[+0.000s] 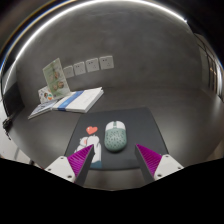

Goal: Arrange mouse

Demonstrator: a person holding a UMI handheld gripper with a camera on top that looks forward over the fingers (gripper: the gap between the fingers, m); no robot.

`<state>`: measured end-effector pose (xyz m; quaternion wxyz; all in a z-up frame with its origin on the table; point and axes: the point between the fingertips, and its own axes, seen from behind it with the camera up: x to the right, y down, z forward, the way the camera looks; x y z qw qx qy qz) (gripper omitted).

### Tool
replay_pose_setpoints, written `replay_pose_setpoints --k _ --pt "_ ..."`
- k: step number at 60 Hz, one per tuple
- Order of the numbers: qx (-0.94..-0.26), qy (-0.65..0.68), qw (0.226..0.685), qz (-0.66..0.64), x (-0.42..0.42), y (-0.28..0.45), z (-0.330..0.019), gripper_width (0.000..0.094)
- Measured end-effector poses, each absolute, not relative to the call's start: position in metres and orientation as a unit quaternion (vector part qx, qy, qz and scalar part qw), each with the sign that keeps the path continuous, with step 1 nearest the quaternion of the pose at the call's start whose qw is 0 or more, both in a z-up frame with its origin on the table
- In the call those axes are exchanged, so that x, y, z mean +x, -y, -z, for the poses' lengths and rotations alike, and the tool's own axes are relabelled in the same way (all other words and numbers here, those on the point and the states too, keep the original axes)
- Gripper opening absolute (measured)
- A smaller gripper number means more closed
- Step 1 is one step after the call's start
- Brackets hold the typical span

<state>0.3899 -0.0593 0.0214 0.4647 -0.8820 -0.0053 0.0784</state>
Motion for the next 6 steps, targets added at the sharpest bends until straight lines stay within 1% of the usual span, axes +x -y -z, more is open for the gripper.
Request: replay_pose_setpoints --k 6 --pt "-0.887 -0.006 0.459 -0.06 0.406 0.098 -0.016 0.0836"
